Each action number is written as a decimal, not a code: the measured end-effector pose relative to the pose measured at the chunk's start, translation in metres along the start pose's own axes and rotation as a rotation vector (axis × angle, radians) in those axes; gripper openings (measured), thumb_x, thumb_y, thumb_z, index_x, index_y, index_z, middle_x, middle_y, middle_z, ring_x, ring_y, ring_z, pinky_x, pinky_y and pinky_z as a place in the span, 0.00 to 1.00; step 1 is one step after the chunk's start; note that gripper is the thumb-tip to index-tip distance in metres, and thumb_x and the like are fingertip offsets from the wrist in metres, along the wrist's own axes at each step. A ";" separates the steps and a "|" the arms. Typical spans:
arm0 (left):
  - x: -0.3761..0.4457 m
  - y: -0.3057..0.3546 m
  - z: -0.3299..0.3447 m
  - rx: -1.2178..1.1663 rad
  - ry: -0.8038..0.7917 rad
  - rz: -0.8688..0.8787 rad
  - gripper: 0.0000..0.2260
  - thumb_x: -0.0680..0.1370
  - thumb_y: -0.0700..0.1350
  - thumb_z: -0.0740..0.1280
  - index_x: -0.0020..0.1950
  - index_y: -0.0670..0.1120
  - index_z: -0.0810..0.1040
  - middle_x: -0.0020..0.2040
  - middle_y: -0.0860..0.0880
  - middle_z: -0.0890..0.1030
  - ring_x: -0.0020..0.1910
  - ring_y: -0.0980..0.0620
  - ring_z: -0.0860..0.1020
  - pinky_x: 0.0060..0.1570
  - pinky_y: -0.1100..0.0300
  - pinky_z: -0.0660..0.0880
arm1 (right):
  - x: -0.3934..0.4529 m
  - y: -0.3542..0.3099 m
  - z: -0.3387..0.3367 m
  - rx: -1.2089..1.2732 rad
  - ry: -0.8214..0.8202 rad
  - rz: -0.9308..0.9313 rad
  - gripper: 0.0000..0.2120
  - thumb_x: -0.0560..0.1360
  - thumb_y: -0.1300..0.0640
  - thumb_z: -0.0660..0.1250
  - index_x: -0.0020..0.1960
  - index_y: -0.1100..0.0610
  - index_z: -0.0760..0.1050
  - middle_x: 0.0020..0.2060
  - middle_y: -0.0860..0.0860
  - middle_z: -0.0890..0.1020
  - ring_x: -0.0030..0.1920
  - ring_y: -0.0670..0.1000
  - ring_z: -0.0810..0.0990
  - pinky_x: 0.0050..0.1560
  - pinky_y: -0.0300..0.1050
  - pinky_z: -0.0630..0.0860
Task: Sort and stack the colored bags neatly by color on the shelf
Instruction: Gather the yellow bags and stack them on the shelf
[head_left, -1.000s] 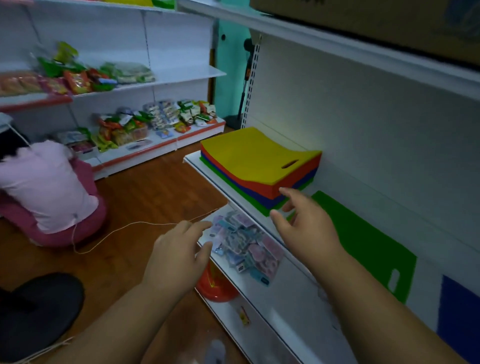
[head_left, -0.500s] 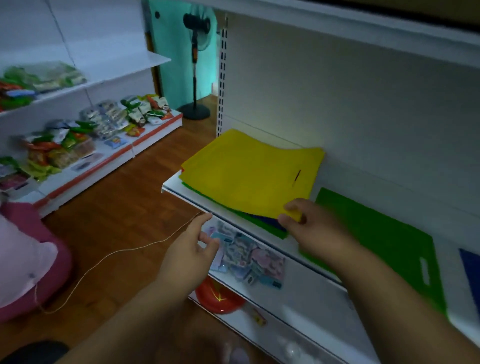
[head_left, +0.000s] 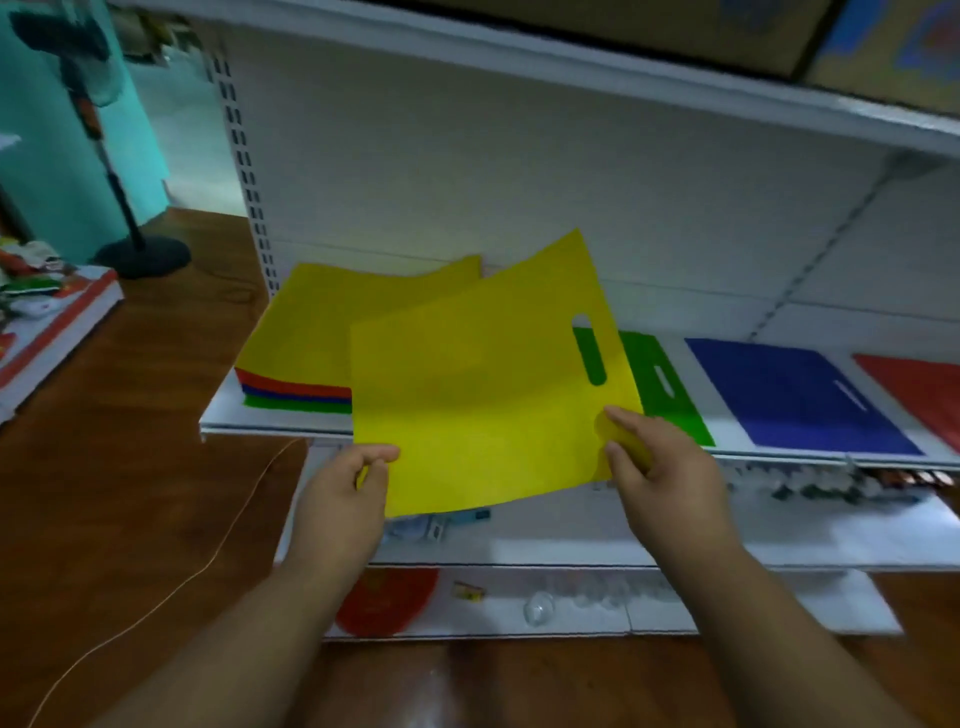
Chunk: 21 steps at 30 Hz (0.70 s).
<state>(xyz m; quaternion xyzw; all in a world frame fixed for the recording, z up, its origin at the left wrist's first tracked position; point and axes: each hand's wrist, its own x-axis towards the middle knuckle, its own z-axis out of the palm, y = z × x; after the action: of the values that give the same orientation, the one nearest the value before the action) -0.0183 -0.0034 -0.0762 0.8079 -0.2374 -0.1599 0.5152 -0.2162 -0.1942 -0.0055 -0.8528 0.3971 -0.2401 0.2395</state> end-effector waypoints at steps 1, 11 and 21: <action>-0.001 0.004 0.005 0.041 -0.007 0.054 0.09 0.83 0.45 0.60 0.58 0.55 0.77 0.51 0.52 0.77 0.46 0.51 0.74 0.47 0.55 0.72 | -0.005 0.006 -0.008 -0.001 0.030 0.031 0.17 0.79 0.55 0.67 0.67 0.49 0.76 0.63 0.49 0.79 0.62 0.50 0.76 0.62 0.45 0.70; -0.012 0.069 0.103 0.283 -0.149 0.489 0.13 0.79 0.48 0.68 0.63 0.49 0.79 0.60 0.48 0.80 0.58 0.46 0.78 0.51 0.55 0.72 | -0.058 0.101 -0.101 -0.009 0.294 0.235 0.15 0.79 0.55 0.67 0.65 0.51 0.79 0.59 0.48 0.82 0.60 0.51 0.79 0.60 0.45 0.73; -0.099 0.169 0.336 0.281 -0.416 0.739 0.18 0.77 0.52 0.59 0.59 0.48 0.82 0.52 0.46 0.82 0.49 0.43 0.80 0.47 0.54 0.74 | -0.145 0.300 -0.246 -0.217 0.477 0.486 0.14 0.76 0.57 0.70 0.61 0.49 0.81 0.55 0.49 0.84 0.58 0.51 0.81 0.52 0.38 0.70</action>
<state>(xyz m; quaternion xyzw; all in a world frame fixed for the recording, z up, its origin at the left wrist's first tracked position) -0.3067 -0.2636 -0.0612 0.6815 -0.6282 -0.0906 0.3643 -0.6147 -0.3038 -0.0272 -0.6740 0.6561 -0.3250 0.0983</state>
